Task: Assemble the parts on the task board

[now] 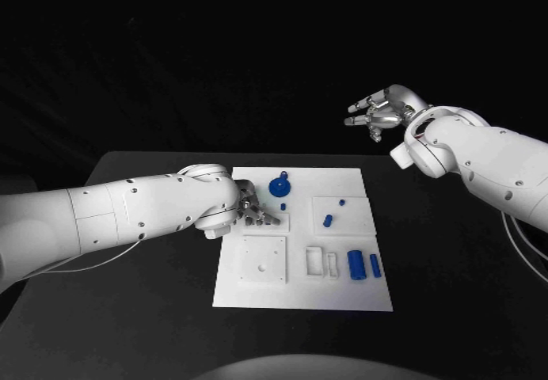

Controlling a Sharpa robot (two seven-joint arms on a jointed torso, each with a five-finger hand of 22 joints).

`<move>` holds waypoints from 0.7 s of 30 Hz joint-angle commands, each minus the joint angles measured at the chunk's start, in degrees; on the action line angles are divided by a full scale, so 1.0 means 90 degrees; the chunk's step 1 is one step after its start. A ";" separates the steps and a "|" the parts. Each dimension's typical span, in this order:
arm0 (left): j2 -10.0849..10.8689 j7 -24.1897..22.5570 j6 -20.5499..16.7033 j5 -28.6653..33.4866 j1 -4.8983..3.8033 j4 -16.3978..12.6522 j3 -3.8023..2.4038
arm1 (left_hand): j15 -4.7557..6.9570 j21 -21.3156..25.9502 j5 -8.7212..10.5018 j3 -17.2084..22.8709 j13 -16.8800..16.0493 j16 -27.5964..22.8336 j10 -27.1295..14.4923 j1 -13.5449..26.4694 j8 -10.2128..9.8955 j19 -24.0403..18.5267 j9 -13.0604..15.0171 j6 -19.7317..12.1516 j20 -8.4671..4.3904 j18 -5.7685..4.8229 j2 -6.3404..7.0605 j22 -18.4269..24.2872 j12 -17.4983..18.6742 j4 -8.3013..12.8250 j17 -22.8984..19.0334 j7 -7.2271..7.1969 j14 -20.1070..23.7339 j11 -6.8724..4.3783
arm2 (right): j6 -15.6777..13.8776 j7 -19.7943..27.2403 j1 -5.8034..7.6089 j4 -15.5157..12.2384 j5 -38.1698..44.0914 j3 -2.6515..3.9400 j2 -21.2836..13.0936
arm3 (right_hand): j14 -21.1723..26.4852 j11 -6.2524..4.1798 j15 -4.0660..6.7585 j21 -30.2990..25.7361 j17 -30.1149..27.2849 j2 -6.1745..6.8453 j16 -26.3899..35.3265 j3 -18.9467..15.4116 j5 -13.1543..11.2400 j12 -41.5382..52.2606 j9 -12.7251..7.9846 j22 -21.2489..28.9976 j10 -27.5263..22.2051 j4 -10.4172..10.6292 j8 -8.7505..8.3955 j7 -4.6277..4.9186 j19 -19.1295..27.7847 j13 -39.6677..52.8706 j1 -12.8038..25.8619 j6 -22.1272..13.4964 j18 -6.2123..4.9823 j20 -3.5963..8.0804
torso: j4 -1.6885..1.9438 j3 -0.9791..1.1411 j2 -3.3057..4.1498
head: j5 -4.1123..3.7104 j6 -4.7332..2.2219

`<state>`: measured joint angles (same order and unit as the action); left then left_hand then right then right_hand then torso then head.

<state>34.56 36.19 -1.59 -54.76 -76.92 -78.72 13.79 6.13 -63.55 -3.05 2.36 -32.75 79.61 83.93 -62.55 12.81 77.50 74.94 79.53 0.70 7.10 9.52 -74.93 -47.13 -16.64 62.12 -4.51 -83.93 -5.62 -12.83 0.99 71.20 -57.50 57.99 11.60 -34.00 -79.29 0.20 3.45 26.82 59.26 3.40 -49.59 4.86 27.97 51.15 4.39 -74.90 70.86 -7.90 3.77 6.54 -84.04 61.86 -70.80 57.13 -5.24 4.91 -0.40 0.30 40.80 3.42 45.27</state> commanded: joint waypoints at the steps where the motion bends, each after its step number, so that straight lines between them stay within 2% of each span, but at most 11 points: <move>1: 0.0031 -0.0061 -0.0101 -0.0108 -0.0001 -0.0047 -0.0004 | -0.0010 0.0029 0.0028 -0.0036 0.0012 -0.0022 0.0282 0.0095 -0.0017 0.0002 0.0149 0.0027 -0.0060 -0.0125 0.0095 -0.0657 -0.0011 -0.0024 0.0011 -0.0005 0.0000 0.0001 | 0.0071 0.0039 -0.0016 0.0006 0.0048 0.0001 -0.0008 | 0.0047 -0.0001 0.0012 -0.0029 -0.0006 -0.0023 0.0025 0.0011 0.0022 -0.0023 -0.0008 -0.0320 -0.0032 -0.0006 -0.0018 0.0021 -0.0260 -0.0011 0.0055 0.0000 -0.0125 -0.0030 | 0.0004 0.0006 -0.0001 | 0.0004 -0.0009; 8: 0.0174 -0.0164 -0.0202 0.0085 -0.0005 -0.0173 -0.0014 | 0.0007 0.0092 0.0028 -0.0057 0.0031 -0.0044 0.0281 0.0211 -0.0100 -0.0025 0.0137 -0.0023 -0.0169 -0.0171 0.0154 -0.0635 0.0024 -0.0027 -0.0028 -0.0001 0.0020 -0.0009 | 0.0079 0.0045 -0.0060 0.0022 0.0048 0.0000 -0.0038 | 0.0047 -0.0001 0.0012 -0.0029 -0.0006 -0.0023 0.0025 0.0011 0.0022 -0.0023 -0.0008 -0.0320 -0.0032 -0.0006 -0.0018 0.0021 -0.0260 -0.0011 0.0055 0.0000 -0.0125 -0.0030 | -0.0002 0.0005 -0.0005 | -0.0003 -0.0046; 10: 0.0231 -0.0235 -0.0256 0.0220 -0.0014 -0.0232 -0.0020 | 0.0007 0.0176 0.0027 -0.0069 0.0044 -0.0088 0.0268 0.0186 -0.0207 -0.0063 0.0096 -0.0086 -0.0217 -0.0177 0.0169 -0.0604 0.0069 -0.0028 -0.0090 0.0017 0.0039 -0.0007 | 0.0078 0.0049 -0.0073 0.0020 0.0048 0.0000 -0.0059 | 0.0047 -0.0001 0.0012 -0.0030 -0.0006 -0.0023 0.0025 0.0011 0.0022 -0.0023 -0.0008 -0.0320 -0.0032 -0.0006 -0.0018 0.0021 -0.0259 -0.0011 0.0055 -0.0001 -0.0125 -0.0030 | 0.0001 0.0006 -0.0008 | -0.0007 -0.0052; 12: 0.0320 -0.0374 -0.0336 0.0456 -0.0040 -0.0320 -0.0036 | -0.0026 0.0501 0.0027 -0.0101 0.0071 -0.0265 0.0228 0.0150 -0.0438 -0.0205 -0.0029 -0.0165 -0.0394 -0.0199 0.0207 -0.0484 0.0217 -0.0017 -0.0330 0.0066 0.0102 0.0024 | 0.0072 0.0056 -0.0092 -0.0005 0.0044 0.0000 -0.0101 | 0.0057 -0.0001 0.0010 -0.0073 -0.0025 -0.0029 0.0049 0.0002 0.0020 -0.0057 -0.0007 -0.0312 -0.0051 -0.0006 -0.0017 0.0022 -0.0255 -0.0038 0.0052 -0.0005 -0.0128 -0.0032 | 0.0002 0.0005 -0.0007 | -0.0011 -0.0071; 13: 0.0358 -0.0442 -0.0366 0.0575 -0.0058 -0.0353 -0.0044 | -0.0033 0.0765 0.0024 -0.0089 0.0090 -0.0457 0.0128 0.0083 -0.0658 -0.0313 -0.0216 -0.0367 -0.0581 -0.0228 0.0195 -0.0382 0.0324 -0.0030 -0.0635 0.0139 0.0171 0.0047 | 0.0067 0.0059 -0.0102 -0.0026 0.0041 0.0000 -0.0127 | 0.0066 -0.0002 0.0011 -0.0107 -0.0043 -0.0031 0.0072 0.0004 0.0018 -0.0126 -0.0007 -0.0304 -0.0070 -0.0011 -0.0016 0.0023 -0.0249 -0.0096 0.0048 -0.0007 -0.0129 -0.0032 | 0.0001 0.0006 -0.0005 | -0.0011 -0.0081; 15: 0.0467 -0.0686 -0.0450 0.0959 -0.0113 -0.0433 -0.0111 | -0.0028 0.1407 0.0019 -0.0030 0.0137 -0.0917 -0.0147 -0.0062 -0.0986 -0.0630 -0.0563 -0.0702 -0.0710 -0.0260 0.0082 -0.0135 0.0513 0.0003 -0.1312 0.0273 0.0430 0.0101 | 0.0053 0.0065 -0.0138 -0.0129 0.0035 -0.0001 -0.0231 | 0.0114 -0.0040 0.0015 -0.0294 -0.0125 -0.0022 0.0181 0.0028 0.0004 -0.0814 -0.0008 -0.0258 -0.0209 -0.0047 -0.0025 0.0017 -0.0224 -0.0700 0.0030 -0.0002 -0.0132 -0.0027 | 0.0001 0.0003 -0.0001 | -0.0019 -0.0123; 16: 0.0519 -0.0788 -0.0481 0.1102 -0.0136 -0.0465 -0.0139 | -0.0037 0.2063 0.0041 -0.0005 0.0199 -0.1389 -0.0371 -0.0179 -0.0933 -0.0970 -0.0900 -0.1009 -0.0753 -0.0297 -0.0012 0.0132 0.0683 0.0036 -0.1912 0.0368 0.0709 0.0166 | 0.0047 0.0066 -0.0154 -0.0184 0.0033 -0.0001 -0.0282 | 0.0115 -0.0037 0.0027 -0.0362 -0.0165 -0.0033 0.0223 0.0041 -0.0001 -0.0900 -0.0009 -0.0239 -0.0163 -0.0051 -0.0022 0.0010 -0.0227 -0.0835 0.0042 0.0016 -0.0127 -0.0019 | 0.0003 0.0003 -0.0003 | -0.0022 -0.0135; 18: 0.0624 -0.1044 -0.0570 0.1357 -0.0199 -0.0519 -0.0180 | 0.0009 0.2521 0.0008 -0.0067 0.0266 -0.1795 -0.0496 -0.0323 -0.1038 -0.1071 -0.1681 -0.1152 -0.0847 -0.0446 -0.0074 0.0401 0.0834 0.0122 -0.2333 0.0450 0.0794 0.0182 | 0.0037 0.0070 -0.0193 -0.0319 0.0033 -0.0002 -0.0398 | 0.0125 -0.0044 0.0037 -0.0500 -0.0231 -0.0039 0.0293 0.0069 -0.0013 -0.1052 -0.0011 -0.0198 -0.0143 -0.0071 -0.0020 0.0006 -0.0227 -0.1036 0.0047 0.0046 -0.0125 -0.0011 | -0.0005 0.0005 -0.0006 | -0.0021 -0.0172; 19: 0.0677 -0.1180 -0.0621 0.1466 -0.0233 -0.0540 -0.0194 | -0.0053 0.2724 -0.0017 0.0051 0.0380 -0.2103 -0.0832 -0.0610 -0.1031 -0.1197 -0.1993 -0.1503 -0.0826 -0.0482 -0.0320 0.0521 0.1087 0.0316 -0.2473 0.0583 0.1070 0.0280 | 0.0032 0.0076 -0.0218 -0.0402 0.0035 -0.0003 -0.0467 | 0.0126 -0.0056 0.0044 -0.0586 -0.0256 -0.0045 0.0313 0.0101 -0.0024 -0.1222 -0.0012 -0.0172 -0.0148 -0.0088 -0.0021 0.0001 -0.0225 -0.1218 0.0044 0.0065 -0.0125 -0.0005 | -0.0004 0.0002 -0.0009 | -0.0029 -0.0198; 20: 0.0730 -0.1325 -0.0683 0.1564 -0.0265 -0.0558 -0.0206 | -0.0147 0.3192 -0.0116 -0.0003 0.0628 -0.2634 -0.1073 -0.0846 -0.1008 -0.1371 -0.2643 -0.1668 -0.0744 -0.0522 -0.0504 0.0847 0.1444 0.0645 -0.2771 0.0670 0.1283 0.0406 | 0.0029 0.0081 -0.0246 -0.0494 0.0041 -0.0003 -0.0540 | 0.0125 -0.0067 0.0052 -0.0701 -0.0289 -0.0052 0.0341 0.0146 -0.0039 -0.1454 -0.0012 -0.0137 -0.0142 -0.0104 -0.0023 -0.0004 -0.0219 -0.1445 0.0043 0.0105 -0.0127 0.0001 | -0.0006 0.0004 -0.0010 | -0.0028 -0.0213; 21: 0.0771 -0.1463 -0.0729 0.1647 -0.0287 -0.0567 -0.0213 | -0.0210 0.3448 -0.0259 -0.0021 0.0802 -0.2924 -0.1186 -0.1005 -0.1035 -0.1408 -0.3007 -0.1726 -0.0687 -0.0533 -0.0623 0.1049 0.1658 0.0818 -0.2948 0.0718 0.1364 0.0463 | 0.0032 0.0084 -0.0268 -0.0570 0.0048 -0.0004 -0.0599 | 0.0119 -0.0074 0.0059 -0.0789 -0.0331 -0.0046 0.0375 0.0184 -0.0054 -0.1620 -0.0015 -0.0104 -0.0084 -0.0121 -0.0023 -0.0009 -0.0220 -0.1629 0.0047 0.0136 -0.0126 0.0008 | -0.0006 0.0005 -0.0009 | -0.0029 -0.0237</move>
<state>41.20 29.86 -5.17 -46.22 -79.26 -83.48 11.93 4.56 -33.62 -4.74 2.00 -26.06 54.57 74.18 -70.46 3.72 65.29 49.34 64.66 -5.72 3.38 4.47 -66.14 -33.16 -10.15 36.29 1.64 -72.43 -1.80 -12.84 1.08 69.02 -61.74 57.99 11.58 -38.94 -78.40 0.19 3.78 20.23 56.45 3.21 -46.41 6.21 27.76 37.55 4.33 -74.90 70.03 -9.02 3.77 6.24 -84.04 48.25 -70.62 57.40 -5.80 4.91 -0.41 0.34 40.74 3.20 43.65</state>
